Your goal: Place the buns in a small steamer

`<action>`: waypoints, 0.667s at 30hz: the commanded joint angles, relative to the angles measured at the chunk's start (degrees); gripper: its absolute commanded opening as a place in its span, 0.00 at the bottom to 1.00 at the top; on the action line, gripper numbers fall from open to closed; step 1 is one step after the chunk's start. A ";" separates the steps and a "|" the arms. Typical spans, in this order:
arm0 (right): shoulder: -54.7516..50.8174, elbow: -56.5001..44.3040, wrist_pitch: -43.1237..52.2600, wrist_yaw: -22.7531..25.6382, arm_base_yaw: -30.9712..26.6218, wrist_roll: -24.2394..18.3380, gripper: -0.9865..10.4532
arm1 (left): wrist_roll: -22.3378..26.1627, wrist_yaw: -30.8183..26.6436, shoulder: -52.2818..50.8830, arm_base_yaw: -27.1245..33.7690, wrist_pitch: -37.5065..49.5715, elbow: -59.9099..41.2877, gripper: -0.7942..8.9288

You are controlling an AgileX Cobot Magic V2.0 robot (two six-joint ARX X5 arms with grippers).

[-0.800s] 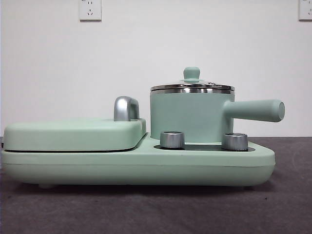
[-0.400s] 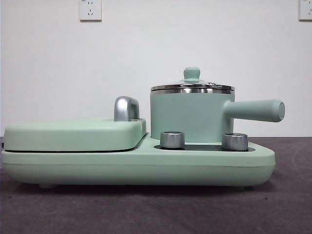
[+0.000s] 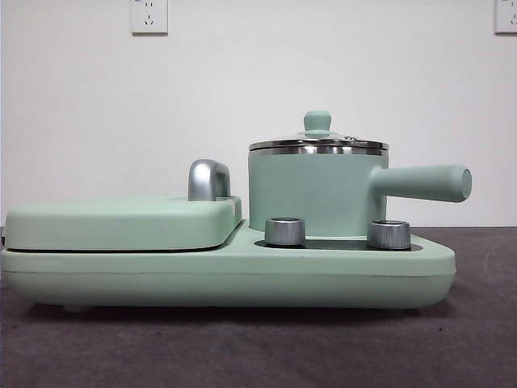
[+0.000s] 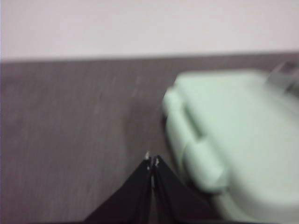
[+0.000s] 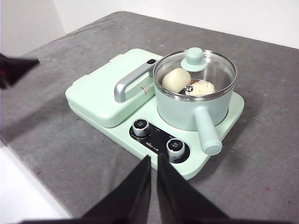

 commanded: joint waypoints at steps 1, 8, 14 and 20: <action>0.13 0.46 0.63 -0.02 0.35 -0.42 0.10 | 0.76 0.09 -0.13 1.46 2.97 -2.60 0.09; 0.13 0.46 0.61 0.00 0.35 -0.42 0.10 | 0.83 -0.15 -0.13 4.11 4.26 -4.85 0.09; 0.13 0.46 0.61 0.00 0.35 -0.42 0.10 | 0.85 -0.22 -0.13 4.13 3.72 -4.85 0.09; 0.13 0.46 0.61 -0.02 0.35 -0.42 0.10 | 0.85 -0.22 -0.13 4.11 4.00 -4.83 0.09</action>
